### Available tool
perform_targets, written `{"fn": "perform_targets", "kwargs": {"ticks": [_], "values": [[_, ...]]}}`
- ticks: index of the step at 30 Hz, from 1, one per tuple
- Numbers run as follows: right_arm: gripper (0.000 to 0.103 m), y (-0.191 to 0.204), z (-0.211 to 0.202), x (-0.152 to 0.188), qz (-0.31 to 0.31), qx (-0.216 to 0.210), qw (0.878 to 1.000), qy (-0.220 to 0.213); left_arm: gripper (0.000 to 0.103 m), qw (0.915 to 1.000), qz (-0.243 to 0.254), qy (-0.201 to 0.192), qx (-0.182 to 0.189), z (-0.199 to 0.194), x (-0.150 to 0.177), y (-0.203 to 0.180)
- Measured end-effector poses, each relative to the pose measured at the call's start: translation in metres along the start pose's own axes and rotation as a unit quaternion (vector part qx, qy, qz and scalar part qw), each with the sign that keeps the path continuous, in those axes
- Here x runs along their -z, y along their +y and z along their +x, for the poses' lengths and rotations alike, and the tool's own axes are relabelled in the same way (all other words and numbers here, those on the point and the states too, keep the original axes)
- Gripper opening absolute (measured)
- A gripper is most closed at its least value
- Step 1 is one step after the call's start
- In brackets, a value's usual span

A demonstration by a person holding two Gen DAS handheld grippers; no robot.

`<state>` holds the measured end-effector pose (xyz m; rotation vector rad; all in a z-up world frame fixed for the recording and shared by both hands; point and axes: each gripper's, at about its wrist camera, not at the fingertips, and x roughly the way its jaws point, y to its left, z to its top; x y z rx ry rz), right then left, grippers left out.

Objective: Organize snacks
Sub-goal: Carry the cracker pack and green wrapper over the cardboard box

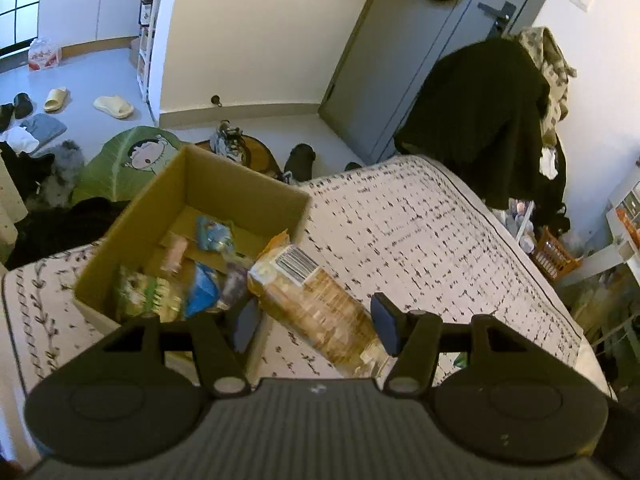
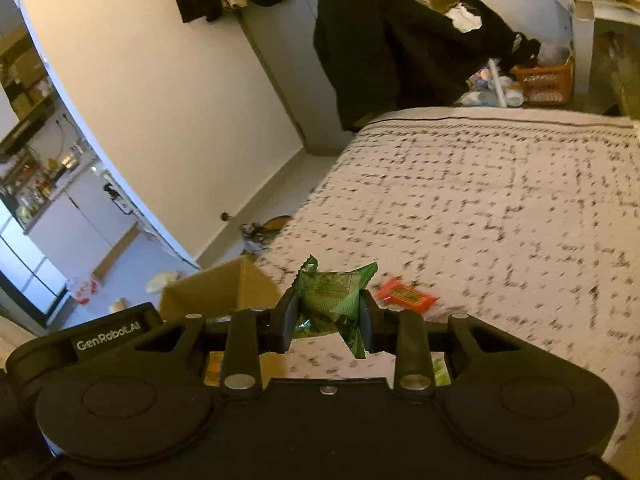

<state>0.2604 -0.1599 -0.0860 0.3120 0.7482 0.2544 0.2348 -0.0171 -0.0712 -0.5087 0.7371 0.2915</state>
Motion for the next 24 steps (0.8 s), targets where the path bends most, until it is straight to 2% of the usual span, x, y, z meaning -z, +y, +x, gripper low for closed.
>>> {"fn": "perform_targets", "kwargs": {"ticks": [13, 19, 24], "values": [[0.031, 0.053, 0.006, 0.023, -0.014, -0.062, 0.998, -0.013, 0.059, 0.9996, -0.009, -0.018, -0.021, -0.014, -0.024, 0.056], [0.031, 0.075, 0.019, 0.035, -0.007, -0.088, 0.996, -0.011, 0.059, 0.9994, -0.027, -0.017, -0.013, -0.011, -0.035, 0.085], [0.031, 0.082, 0.036, 0.041, 0.0, -0.089, 0.996, -0.005, 0.059, 0.9995, -0.028, -0.016, -0.004, -0.006, -0.04, 0.097]]}}
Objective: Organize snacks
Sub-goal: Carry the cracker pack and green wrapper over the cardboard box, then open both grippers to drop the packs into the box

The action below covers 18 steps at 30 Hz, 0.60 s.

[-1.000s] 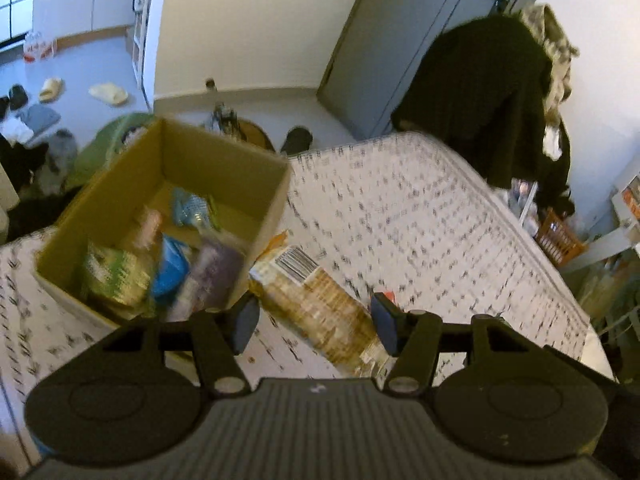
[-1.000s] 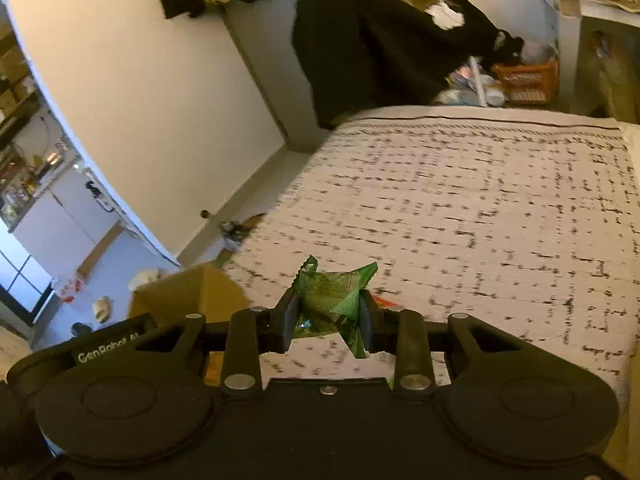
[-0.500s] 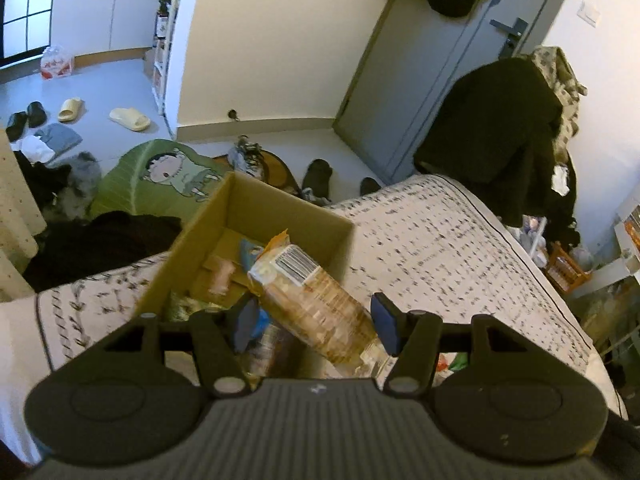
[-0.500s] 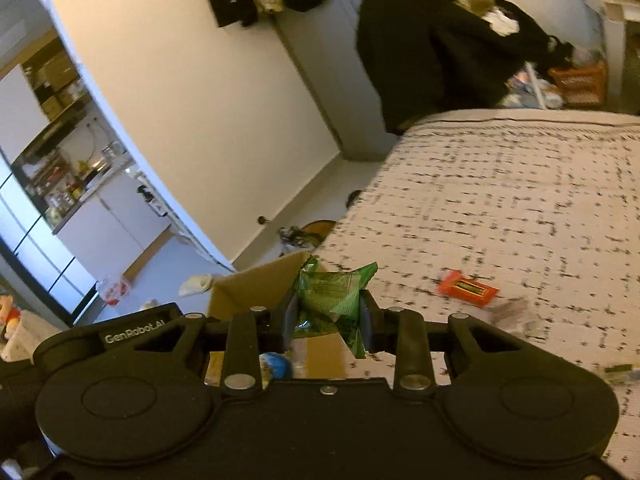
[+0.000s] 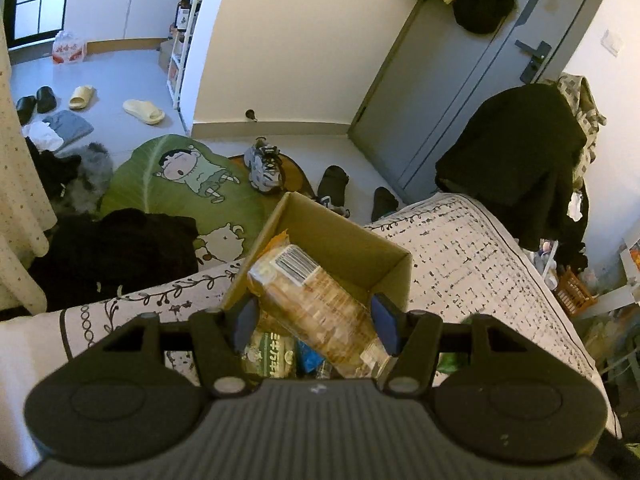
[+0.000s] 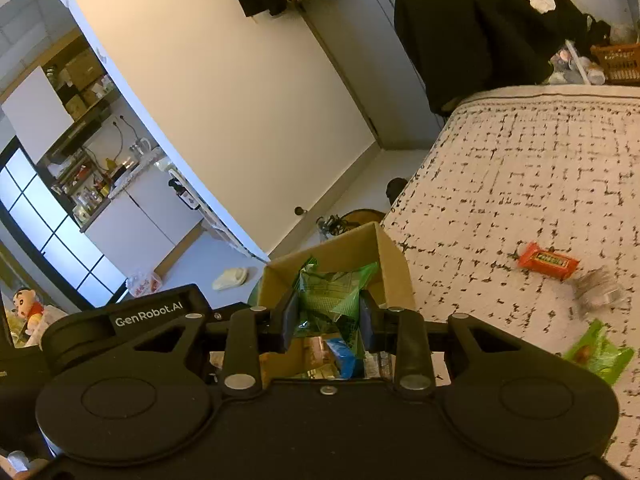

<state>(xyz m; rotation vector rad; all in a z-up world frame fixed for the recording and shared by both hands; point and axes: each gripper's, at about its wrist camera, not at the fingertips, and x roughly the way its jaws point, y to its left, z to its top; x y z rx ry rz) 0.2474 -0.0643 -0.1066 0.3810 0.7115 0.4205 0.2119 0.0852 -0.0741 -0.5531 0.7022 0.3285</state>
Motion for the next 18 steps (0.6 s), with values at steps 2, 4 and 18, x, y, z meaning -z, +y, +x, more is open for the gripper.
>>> {"fn": "perform_targets", "kwargs": {"ticks": [2, 4, 18], "values": [[0.031, -0.001, 0.007, 0.001, 0.004, 0.001, 1.0, 0.005, 0.059, 1.0, 0.005, 0.001, 0.004, 0.003, -0.001, 0.003], [0.031, -0.002, 0.013, 0.003, 0.003, 0.003, 1.0, 0.013, 0.059, 0.9999, 0.006, 0.003, 0.01, 0.008, -0.002, 0.004], [0.065, -0.005, 0.025, 0.004, -0.01, 0.048, 0.998, 0.048, 0.059, 0.9997, -0.003, 0.024, -0.007, 0.047, -0.012, 0.016]]}}
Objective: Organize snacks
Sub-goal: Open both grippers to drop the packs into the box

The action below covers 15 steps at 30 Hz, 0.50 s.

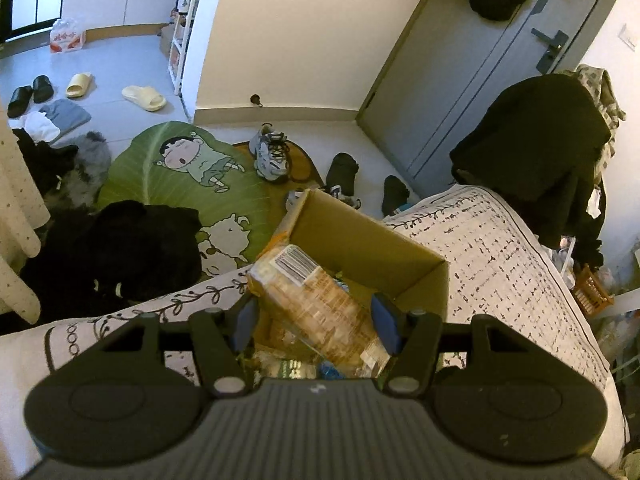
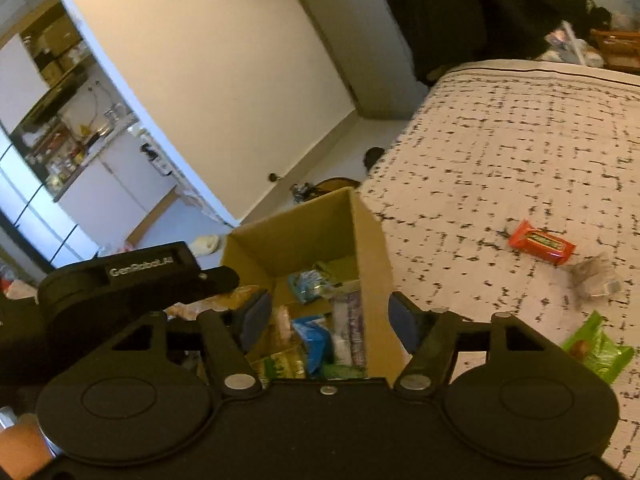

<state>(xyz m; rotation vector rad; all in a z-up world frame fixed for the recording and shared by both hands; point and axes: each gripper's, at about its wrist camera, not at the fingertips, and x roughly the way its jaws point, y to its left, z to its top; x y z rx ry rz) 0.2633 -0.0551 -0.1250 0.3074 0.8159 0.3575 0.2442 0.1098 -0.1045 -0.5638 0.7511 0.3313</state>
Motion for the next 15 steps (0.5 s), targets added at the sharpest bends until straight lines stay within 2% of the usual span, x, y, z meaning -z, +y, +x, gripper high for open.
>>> {"fn": "perform_targets", "kwargs": {"ticks": [8, 15], "values": [[0.065, -0.01, -0.01, -0.005, 0.007, 0.028, 1.0, 0.005, 0.063, 0.9998, -0.012, -0.003, 0.016, 0.001, -0.004, -0.003], [0.066, -0.015, -0.033, -0.01, 0.001, 0.041, 0.999, 0.0, 0.074, 1.0, 0.0, -0.002, 0.004, -0.016, -0.004, -0.003]]}}
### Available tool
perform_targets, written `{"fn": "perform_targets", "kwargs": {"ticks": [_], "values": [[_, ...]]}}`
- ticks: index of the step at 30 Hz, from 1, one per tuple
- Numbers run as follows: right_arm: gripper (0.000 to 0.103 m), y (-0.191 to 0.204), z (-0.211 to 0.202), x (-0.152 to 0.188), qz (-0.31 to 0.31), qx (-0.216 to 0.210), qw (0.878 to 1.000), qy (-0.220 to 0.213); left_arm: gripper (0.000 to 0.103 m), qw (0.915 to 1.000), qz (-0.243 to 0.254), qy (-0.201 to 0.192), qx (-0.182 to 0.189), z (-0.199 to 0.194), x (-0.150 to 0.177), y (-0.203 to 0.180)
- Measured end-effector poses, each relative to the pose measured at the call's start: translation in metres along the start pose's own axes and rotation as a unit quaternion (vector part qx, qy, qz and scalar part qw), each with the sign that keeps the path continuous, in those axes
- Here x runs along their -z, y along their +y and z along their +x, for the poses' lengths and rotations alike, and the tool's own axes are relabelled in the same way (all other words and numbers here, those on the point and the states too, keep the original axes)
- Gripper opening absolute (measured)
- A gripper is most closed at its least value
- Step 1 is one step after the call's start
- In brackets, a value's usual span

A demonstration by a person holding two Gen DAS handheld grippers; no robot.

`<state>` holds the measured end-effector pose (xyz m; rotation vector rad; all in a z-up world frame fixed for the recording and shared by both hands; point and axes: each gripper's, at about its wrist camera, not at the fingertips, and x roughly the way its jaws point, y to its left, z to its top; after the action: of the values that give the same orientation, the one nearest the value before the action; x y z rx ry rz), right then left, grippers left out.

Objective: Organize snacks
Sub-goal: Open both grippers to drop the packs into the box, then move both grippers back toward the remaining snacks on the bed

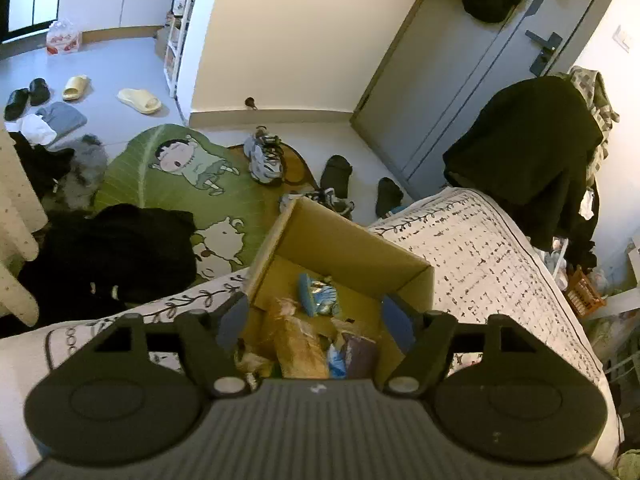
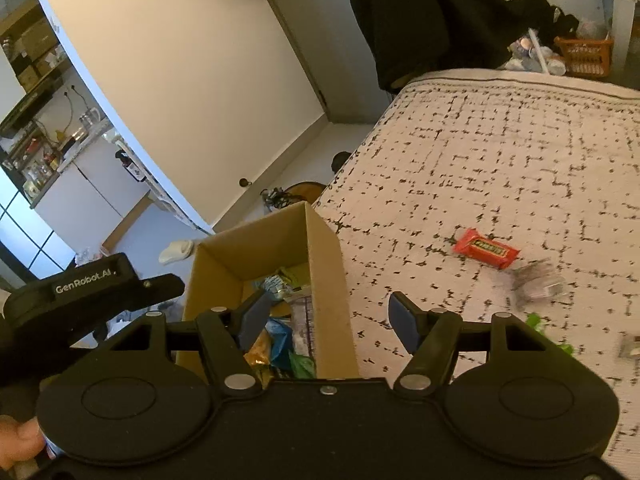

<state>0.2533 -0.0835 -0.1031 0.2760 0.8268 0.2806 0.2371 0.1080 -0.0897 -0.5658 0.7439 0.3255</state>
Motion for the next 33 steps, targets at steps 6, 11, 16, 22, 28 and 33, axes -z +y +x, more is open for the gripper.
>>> {"fn": "perform_targets", "kwargs": {"ticks": [6, 11, 16, 22, 28, 33], "values": [[0.076, -0.007, -0.033, -0.001, -0.01, -0.002, 1.0, -0.008, 0.076, 0.9999, -0.005, 0.009, 0.012, -0.017, 0.001, 0.002], [0.086, -0.018, -0.058, -0.004, -0.001, 0.001, 1.0, -0.027, 0.091, 0.9999, 0.012, 0.005, 0.01, -0.036, 0.007, -0.007], [0.099, -0.039, -0.08, -0.003, 0.015, 0.02, 0.998, -0.055, 0.093, 0.9998, 0.012, 0.003, 0.018, -0.053, 0.015, -0.013], [0.103, -0.074, -0.099, 0.006, 0.047, 0.056, 0.995, -0.063, 0.103, 0.9994, 0.021, 0.001, 0.028, -0.063, 0.03, -0.022], [0.103, -0.095, -0.115, 0.014, 0.065, 0.064, 0.994, -0.065, 0.103, 0.9981, 0.035, -0.004, 0.051, -0.07, 0.049, -0.036], [0.103, -0.111, -0.122, 0.021, 0.07, 0.085, 0.992, -0.057, 0.103, 0.997, 0.043, -0.007, 0.064, -0.074, 0.066, -0.049]]}}
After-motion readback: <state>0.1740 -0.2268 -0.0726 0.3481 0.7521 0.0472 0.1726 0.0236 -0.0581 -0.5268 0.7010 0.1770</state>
